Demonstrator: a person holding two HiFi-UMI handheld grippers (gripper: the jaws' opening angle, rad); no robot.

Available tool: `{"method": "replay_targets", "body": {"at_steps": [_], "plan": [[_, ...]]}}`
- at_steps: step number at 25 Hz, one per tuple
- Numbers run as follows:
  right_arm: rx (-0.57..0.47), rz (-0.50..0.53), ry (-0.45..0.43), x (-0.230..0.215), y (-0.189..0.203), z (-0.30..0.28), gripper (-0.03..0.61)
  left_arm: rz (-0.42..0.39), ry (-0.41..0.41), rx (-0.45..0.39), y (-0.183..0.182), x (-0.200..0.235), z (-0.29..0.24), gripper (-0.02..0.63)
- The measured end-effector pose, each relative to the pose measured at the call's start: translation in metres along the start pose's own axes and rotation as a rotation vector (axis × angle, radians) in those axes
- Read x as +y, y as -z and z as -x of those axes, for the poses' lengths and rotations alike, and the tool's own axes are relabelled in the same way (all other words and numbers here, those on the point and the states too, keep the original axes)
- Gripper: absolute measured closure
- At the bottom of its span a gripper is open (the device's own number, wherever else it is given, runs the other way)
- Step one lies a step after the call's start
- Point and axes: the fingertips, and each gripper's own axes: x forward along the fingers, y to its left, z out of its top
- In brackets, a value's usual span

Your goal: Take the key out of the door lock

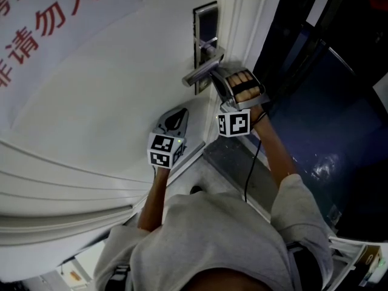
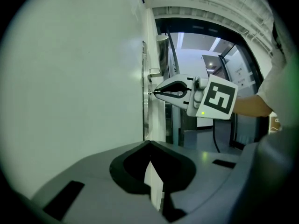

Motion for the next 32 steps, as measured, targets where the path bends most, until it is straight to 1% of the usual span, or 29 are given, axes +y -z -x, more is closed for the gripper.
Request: {"method": "replay_targets", "body": {"at_steps": [9,16,24,26,28,30,32], "plan": [[0.005,-0.014,-0.011,0.000,0.001,0.002,0.548,0.007,-0.007,-0.003,0.002,-0.002,0.011,0.595],[-0.007,0.023,-0.006,0.000,0.004,0.012,0.549,0.011,-0.018,-0.011,0.001,0.005,0.019,0.595],[0.009,-0.058,0.005,0.003,0.013,0.043,0.549,-0.004,0.002,-0.009,-0.002,-0.003,0.014,0.595],[0.017,-0.100,0.001,0.003,0.017,0.051,0.549,-0.007,0.003,-0.009,-0.003,-0.007,0.013,0.596],[0.024,-0.179,-0.003,0.003,0.021,0.059,0.549,-0.008,0.003,-0.010,-0.004,-0.011,0.014,0.595],[0.033,-0.297,-0.011,0.004,0.026,0.068,0.549,-0.011,0.000,-0.010,-0.004,-0.016,0.015,0.595],[0.045,-0.452,-0.022,0.006,0.031,0.079,0.549,-0.017,-0.005,-0.010,-0.004,-0.021,0.017,0.595]]}}
